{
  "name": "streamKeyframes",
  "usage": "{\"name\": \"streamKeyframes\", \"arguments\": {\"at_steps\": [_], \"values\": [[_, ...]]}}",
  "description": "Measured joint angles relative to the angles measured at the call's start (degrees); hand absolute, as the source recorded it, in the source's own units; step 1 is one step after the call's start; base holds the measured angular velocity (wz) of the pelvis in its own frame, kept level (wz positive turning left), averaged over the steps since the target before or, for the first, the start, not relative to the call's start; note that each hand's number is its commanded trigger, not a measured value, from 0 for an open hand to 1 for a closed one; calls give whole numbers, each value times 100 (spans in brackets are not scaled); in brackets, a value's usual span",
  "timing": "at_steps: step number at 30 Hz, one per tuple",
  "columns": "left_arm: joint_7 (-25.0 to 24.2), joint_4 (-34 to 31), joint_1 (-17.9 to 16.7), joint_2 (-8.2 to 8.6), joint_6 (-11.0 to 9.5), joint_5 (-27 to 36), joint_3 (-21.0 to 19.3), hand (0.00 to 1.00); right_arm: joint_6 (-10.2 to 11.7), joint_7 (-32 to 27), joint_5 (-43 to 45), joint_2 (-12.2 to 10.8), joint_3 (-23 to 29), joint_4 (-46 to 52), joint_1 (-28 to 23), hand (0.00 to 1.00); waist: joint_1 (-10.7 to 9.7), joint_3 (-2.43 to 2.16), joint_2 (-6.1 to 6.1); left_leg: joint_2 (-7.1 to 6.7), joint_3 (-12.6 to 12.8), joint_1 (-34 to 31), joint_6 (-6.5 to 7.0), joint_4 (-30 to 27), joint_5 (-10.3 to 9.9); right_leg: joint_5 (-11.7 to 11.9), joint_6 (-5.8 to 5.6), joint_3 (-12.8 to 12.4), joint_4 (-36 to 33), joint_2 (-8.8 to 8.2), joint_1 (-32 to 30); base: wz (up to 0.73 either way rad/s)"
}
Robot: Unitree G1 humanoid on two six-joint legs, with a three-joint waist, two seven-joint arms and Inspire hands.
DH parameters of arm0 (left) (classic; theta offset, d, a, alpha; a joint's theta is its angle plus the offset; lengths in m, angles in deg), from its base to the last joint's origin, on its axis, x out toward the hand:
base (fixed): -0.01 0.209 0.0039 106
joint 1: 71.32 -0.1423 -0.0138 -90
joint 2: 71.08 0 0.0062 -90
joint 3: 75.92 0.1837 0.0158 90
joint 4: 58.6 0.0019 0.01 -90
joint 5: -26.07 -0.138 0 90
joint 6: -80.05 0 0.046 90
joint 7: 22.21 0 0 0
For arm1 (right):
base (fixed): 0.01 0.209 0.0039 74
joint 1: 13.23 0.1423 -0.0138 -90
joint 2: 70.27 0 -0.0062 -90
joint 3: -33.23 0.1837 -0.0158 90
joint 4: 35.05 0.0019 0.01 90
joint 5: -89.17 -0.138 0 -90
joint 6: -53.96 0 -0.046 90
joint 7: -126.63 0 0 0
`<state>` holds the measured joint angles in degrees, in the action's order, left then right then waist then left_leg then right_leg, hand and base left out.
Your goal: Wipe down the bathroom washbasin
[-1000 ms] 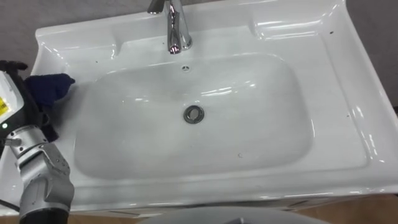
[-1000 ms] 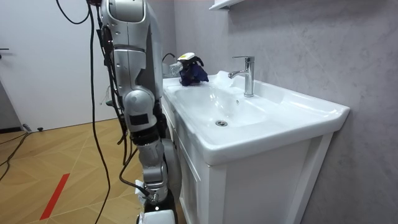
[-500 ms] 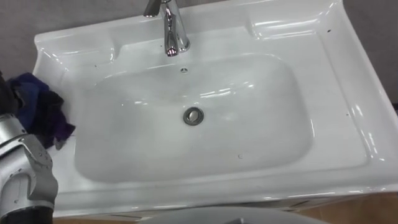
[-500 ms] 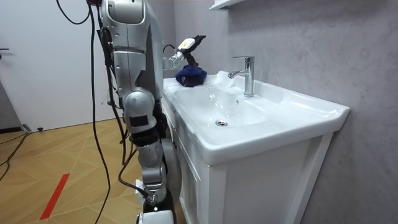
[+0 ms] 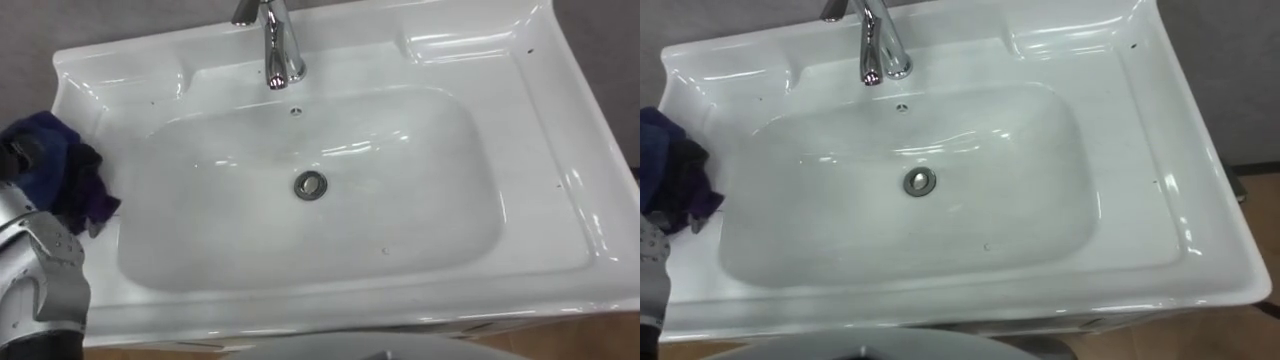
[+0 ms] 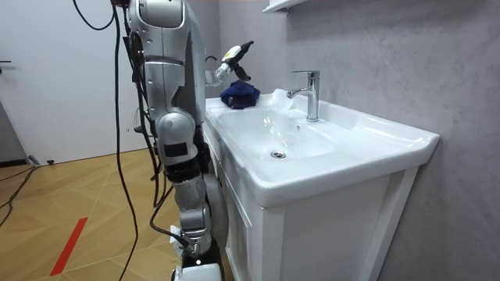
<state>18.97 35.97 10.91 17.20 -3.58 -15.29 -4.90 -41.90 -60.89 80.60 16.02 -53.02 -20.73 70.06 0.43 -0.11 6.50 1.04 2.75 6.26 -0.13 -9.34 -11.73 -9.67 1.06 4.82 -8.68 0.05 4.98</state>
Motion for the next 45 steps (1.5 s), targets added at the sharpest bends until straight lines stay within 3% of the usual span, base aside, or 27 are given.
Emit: {"name": "streamKeyframes", "arguments": {"at_steps": [5,9,13,15,19,21,23,28,31,33,37,39,45], "values": [[229,-264,171,-1,-98,754,-368,0,34,-105,2,-28,0,67,-19,0,27,-5,8,1,0,-1,0,-2,0,-1,1,0,0,1,4,0],[683,-791,209,-2,-411,1425,-1028,0,99,-239,31,-42,2,49,-159,0,159,-8,20,0,-17,32,0,0,0,-8,1,-35,-11,2,23,-2],[1128,-806,246,-5,-622,1908,-1520,0,133,-363,4,-49,64,62,-236,0,239,2,29,-3,-46,102,-1,1,-1,-21,3,-7,9,2,113,4],[1270,-798,255,-5,-726,2471,-1812,0,145,-438,36,-53,149,64,-262,0,397,-2,40,-6,-29,83,-2,1,-1,-59,6,-8,-9,-2,59,0],[1563,-622,148,-5,-876,3613,-2305,0,143,-444,60,-47,160,209,-364,0,645,-3,18,-43,-23,49,0,1,0,-197,2,7,-311,-59,-117,0],[1608,-159,-112,-4,-926,4264,-2572,0,140,-433,61,-36,209,255,-410,0,767,-40,41,-71,-46,68,1,0,0,-210,-10,9,-312,-82,-96,2],[1603,280,-350,-1,-936,4700,-2656,0,121,-405,73,-42,197,234,-409,0,840,-42,33,-84,-67,81,1,5,0,-215,-20,21,-312,-91,-76,4],[1479,1627,-754,43,-923,5671,-2614,0,47,24,182,-60,97,166,-387,0,963,-61,-43,-106,-304,77,3,2,-1,-214,-27,191,-206,-109,37,20],[1309,2350,-973,304,-911,6338,-2471,0,-43,302,138,-99,-34,222,-384,0,967,-65,-133,-127,-439,71,3,-9,-2,-240,-35,337,-201,-134,106,25],[1275,2779,-1105,451,-912,6583,-2270,0,-47,368,134,-89,-36,232,-350,0,982,-67,-131,-135,-467,69,4,-8,-2,-240,-37,357,-201,-144,110,7],[1055,3612,-1231,696,-912,6725,-1934,0,-54,455,138,-79,-37,244,-351,0,1042,-45,-170,-141,-464,76,15,10,-9,-241,-43,406,-202,-160,123,2],[823,4309,-1291,781,-920,6730,-1431,0,-55,515,138,-52,-47,251,-336,0,1021,-35,-191,-147,-493,43,21,16,-12,-241,-46,433,-204,-171,105,5],[34,5446,-1306,984,-888,6659,-476,0,-25,721,-198,-56,-96,157,-323,0,907,-32,-287,-160,-518,55,28,5,-16,-247,-60,481,-174,-193,209,7]]}}
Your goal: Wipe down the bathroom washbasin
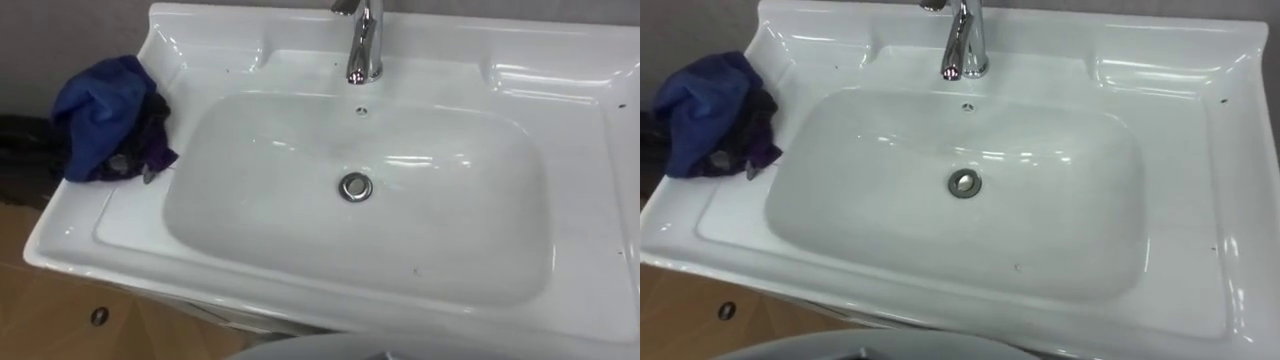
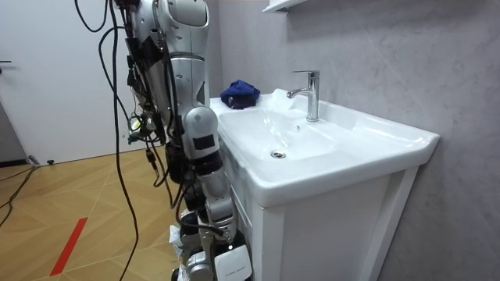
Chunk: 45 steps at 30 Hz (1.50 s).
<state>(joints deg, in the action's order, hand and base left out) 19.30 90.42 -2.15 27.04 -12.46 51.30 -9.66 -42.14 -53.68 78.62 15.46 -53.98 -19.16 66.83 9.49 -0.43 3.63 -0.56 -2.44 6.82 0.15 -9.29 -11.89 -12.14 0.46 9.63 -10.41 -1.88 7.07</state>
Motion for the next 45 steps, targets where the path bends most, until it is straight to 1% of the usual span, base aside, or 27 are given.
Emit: {"name": "streamKeyframes", "arguments": {"at_steps": [2,3,4,5,6,7,9,10,11,12,13,15,16,17,18,20,22,23,24,26,28,30,32,34,38,42,45], "values": [[-298,265,7,-3,1,-128,230,0,44,134,-45,16,-36,-58,44,0,-68,8,-31,-7,-1,-16,0,-17,0,-1,-2,12,6,-5,-1,0],[-508,450,16,-3,7,-339,392,0,56,219,-44,22,-46,-122,124,0,-135,17,-47,-9,-1,-16,0,-19,0,-4,-6,14,10,-10,-2,0],[-619,522,25,-2,7,-486,458,0,66,260,-44,23,-45,-153,153,0,-154,21,-56,-9,0,-14,0,-19,0,-5,-7,13,10,-19,-4,0],[-833,546,30,1,13,-762,560,0,111,332,-68,19,-45,-175,157,0,-185,36,-91,-9,1,-14,0,-23,0,-10,-11,13,11,-34,-3,0],[-1042,543,42,-2,11,-1056,629,0,162,414,-140,14,-45,-187,158,0,-210,61,-129,-8,8,-15,0,-29,0,-16,-13,9,37,-35,-1,0],[-1137,547,47,-2,11,-1154,674,0,178,451,-183,14,-44,-189,159,0,-228,62,-145,-7,10,-19,0,-31,0,-15,-14,9,62,-33,5,0],[-1476,563,139,-2,12,-1387,887,0,258,574,-296,-3,-43,-183,175,0,-341,90,-205,-8,12,-39,3,-34,-2,-13,-16,13,60,-25,-13,0],[-1565,577,158,-5,12,-1430,941,0,282,611,-301,-10,-42,-183,184,0,-373,98,-222,-8,13,-53,3,-34,-2,-13,-16,18,58,-15,-20,3],[-1749,580,250,-6,13,-1515,1019,0,321,689,-319,-20,-42,-183,199,0,-448,110,-247,-8,13,-74,3,-37,-2,-13,-16,26,59,-3,-30,0],[-1944,585,298,-2,11,-1616,1080,0,373,771,-377,-24,-38,-185,197,0,-473,107,-267,-1,66,-65,4,-34,-2,-11,-16,-4,57,0,-62,-7],[-2037,593,344,-1,11,-1658,1102,0,400,815,-407,-24,-40,-185,195,0,-472,108,-275,3,92,-67,4,-32,-2,-7,-15,-20,56,3,-76,-16],[-2329,628,499,-7,5,-1871,1298,0,522,968,-713,-37,-43,-186,176,0,-541,102,-298,12,171,-125,6,-15,-4,-2,-18,-63,63,11,-139,-14],[-2395,640,519,-5,4,-1888,1338,0,539,1004,-782,-44,-43,-183,177,0,-573,92,-318,13,188,-123,6,-14,-4,1,-19,-80,66,14,-150,-13],[-2543,640,541,-4,8,-1967,1384,0,564,1090,-922,-66,-42,-183,172,0,-626,91,-326,14,239,-121,6,-12,-4,7,-20,-114,60,19,-153,-16],[-2687,628,559,-2,19,-2021,1413,0,566,1173,-1010,-71,-49,-184,155,0,-625,84,-341,17,313,-115,6,-14,-4,13,-20,-159,64,20,-152,-17],[-2907,663,584,-6,99,-2049,1496,0,565,1292,-1250,-77,-56,-205,130,0,-661,74,-353,19,418,-100,5,-16,-5,15,-23,-183,73,13,-122,-9],[-3098,792,636,-3,135,-2111,1501,0,565,1388,-1482,-108,-32,-224,94,0,-764,87,-363,23,426,-66,5,-3,-5,16,-23,-184,70,18,-84,2],[-3216,898,694,-2,175,-2187,1499,0,567,1467,-1552,-110,-14,-224,94,0,-781,93,-358,33,486,-40,4,6,-5,16,-22,-195,73,24,-69,-7],[-3320,978,719,-3,201,-2280,1497,0,567,1566,-1620,-110,46,-233,84,0,-782,120,-356,45,542,-15,4,9,-7,18,-20,-221,71,32,-62,-13],[-3421,1059,722,-3,256,-2315,1495,0,565,1704,-1755,-109,89,-298,85,0,-783,133,-341,70,572,1,6,5,-26,28,-8,-292,69,56,-65,-13],[-3495,1183,733,-4,300,-2320,1491,0,547,1816,-1907,-103,94,-347,89,0,-787,125,-337,117,593,19,10,-23,-111,32,-3,-341,67,106,-63,-10],[-3586,1253,742,-4,397,-2317,1491,0,524,1933,-2197,-108,87,-385,55,0,-793,121,-335,127,638,52,11,-22,-122,28,-2,-364,90,112,-52,-8],[-3612,1257,748,-4,446,-2317,1487,0,518,2002,-2373,-125,87,-389,12,0,-792,117,-341,127,658,63,12,-23,-122,29,-3,-391,79,115,-53,-6],[-3634,1264,727,-5,499,-2316,1482,0,504,2050,-2499,-138,85,-389,-29,0,-791,104,-350,127,678,65,13,-25,-122,31,-5,-393,71,114,-58,-6],[-3762,1289,735,0,553,-2337,1486,0,444,2062,-2470,-148,67,-402,-22,0,-793,53,-394,124,702,76,14,-37,-121,35,-9,-392,64,112,-64,-2],[-3850,1295,742,1,652,-2507,1486,0,352,2106,-2279,-117,64,-403,46,0,-761,60,-417,129,698,76,14,-53,-121,47,-4,-373,64,116,-50,0],[-3878,1304,722,-5,765,-2605,1508,0,347,2107,-2265,-106,-1,-404,72,0,-763,65,-423,128,697,85,14,-104,-122,46,-3,-346,81,107,-15,2]]}}
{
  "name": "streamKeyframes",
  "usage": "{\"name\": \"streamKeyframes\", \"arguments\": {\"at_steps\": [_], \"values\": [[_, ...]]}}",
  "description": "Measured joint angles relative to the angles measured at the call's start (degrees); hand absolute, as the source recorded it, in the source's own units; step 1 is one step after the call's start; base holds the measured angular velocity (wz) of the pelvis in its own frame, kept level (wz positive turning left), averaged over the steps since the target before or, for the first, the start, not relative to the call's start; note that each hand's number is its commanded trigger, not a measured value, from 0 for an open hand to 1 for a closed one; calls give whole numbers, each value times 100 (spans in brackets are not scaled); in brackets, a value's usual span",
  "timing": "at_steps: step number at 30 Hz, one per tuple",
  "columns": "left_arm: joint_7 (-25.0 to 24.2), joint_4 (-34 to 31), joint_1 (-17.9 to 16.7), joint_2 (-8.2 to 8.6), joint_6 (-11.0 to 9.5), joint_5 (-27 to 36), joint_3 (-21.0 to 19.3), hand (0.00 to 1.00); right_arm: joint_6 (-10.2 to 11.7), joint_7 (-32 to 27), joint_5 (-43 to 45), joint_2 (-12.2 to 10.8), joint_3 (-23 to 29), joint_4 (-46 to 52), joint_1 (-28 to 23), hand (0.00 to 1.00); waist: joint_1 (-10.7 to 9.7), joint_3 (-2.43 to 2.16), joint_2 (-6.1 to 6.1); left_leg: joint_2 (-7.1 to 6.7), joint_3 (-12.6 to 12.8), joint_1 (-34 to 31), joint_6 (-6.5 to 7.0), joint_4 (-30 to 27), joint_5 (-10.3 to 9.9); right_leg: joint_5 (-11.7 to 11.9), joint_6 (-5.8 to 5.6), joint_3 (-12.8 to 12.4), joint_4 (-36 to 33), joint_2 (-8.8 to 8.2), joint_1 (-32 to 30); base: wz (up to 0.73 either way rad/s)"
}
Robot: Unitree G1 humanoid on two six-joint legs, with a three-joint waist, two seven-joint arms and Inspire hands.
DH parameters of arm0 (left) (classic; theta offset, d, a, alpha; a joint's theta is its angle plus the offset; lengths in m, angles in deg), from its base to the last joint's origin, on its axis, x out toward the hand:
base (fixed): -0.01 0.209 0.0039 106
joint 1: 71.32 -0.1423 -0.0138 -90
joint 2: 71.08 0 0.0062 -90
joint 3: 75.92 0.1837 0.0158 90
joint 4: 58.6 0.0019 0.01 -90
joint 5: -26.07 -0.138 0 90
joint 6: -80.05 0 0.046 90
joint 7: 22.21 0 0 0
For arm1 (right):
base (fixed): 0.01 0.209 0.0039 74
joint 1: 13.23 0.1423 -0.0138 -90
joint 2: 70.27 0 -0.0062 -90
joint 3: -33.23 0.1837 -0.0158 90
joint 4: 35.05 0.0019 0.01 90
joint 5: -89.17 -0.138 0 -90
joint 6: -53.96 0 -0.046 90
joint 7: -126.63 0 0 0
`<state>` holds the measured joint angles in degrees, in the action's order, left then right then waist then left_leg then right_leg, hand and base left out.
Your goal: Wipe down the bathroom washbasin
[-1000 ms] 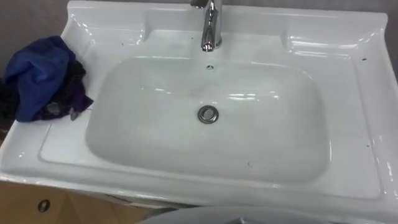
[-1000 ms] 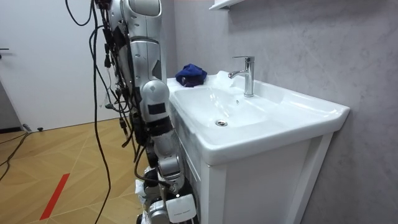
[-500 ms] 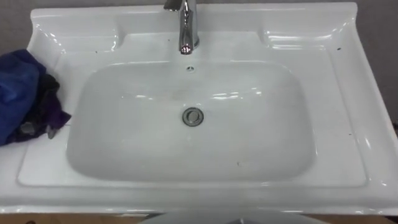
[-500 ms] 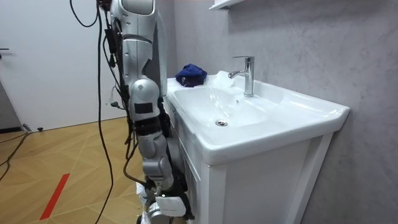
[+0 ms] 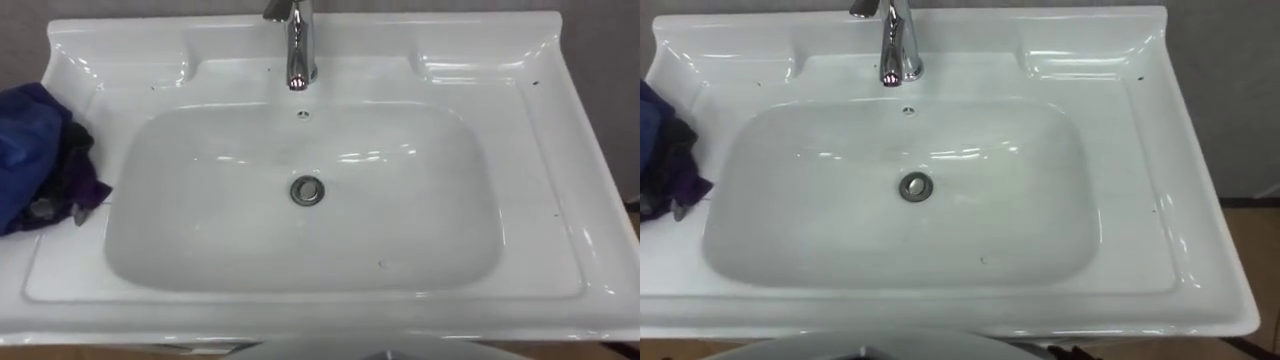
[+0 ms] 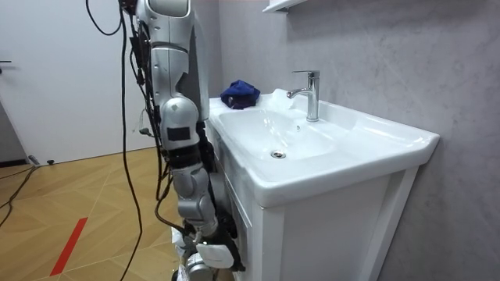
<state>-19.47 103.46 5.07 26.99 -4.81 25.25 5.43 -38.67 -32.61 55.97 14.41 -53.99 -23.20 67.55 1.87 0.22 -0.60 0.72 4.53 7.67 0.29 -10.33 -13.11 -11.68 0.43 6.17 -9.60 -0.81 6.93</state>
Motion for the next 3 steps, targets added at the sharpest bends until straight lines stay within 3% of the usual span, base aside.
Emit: {"name": "streamKeyframes", "arguments": {"at_steps": [3], "values": [[-77,16,9,-23,99,-94,72,0,-49,-1,-2,50,-172,23,31,0,4,2,1,2,1,0,0,-17,0,-1,1,2,7,-1,1,0]]}}
